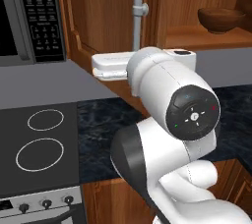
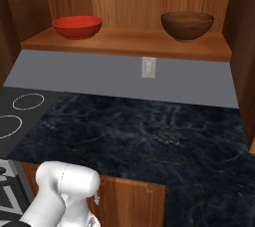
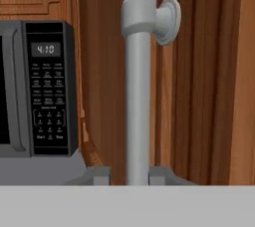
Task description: Move the bowls from the cabinet to the plates on the dining table.
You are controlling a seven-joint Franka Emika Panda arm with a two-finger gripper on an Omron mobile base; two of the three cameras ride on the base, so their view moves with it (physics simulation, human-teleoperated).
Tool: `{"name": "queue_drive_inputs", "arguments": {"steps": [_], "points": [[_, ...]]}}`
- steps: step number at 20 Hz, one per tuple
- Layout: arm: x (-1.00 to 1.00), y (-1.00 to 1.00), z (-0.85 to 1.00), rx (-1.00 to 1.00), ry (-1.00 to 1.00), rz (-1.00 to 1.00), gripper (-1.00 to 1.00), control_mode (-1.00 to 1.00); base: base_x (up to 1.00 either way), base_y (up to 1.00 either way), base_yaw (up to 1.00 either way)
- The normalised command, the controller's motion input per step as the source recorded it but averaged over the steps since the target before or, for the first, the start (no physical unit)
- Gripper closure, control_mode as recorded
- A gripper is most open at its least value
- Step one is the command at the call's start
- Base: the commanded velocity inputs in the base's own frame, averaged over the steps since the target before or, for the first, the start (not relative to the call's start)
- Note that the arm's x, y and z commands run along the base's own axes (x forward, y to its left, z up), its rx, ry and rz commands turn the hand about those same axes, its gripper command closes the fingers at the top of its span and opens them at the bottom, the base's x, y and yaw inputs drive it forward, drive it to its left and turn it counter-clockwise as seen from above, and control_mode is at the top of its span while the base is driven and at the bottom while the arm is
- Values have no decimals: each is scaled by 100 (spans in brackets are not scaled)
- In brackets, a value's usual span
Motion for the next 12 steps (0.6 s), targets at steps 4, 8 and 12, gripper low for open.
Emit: {"name": "queue_drive_inputs", "arguments": {"steps": [4, 8, 12], "points": [[-19, 45, -6, 0, 0, 0, -100, -100, 0, 0, 0], [-11, 10, -2, 0, 0, 0, -100, -100, 0, 0, 0], [-35, -6, 9, 0, -2, 5, -100, -100, 0, 0, 0]]}}
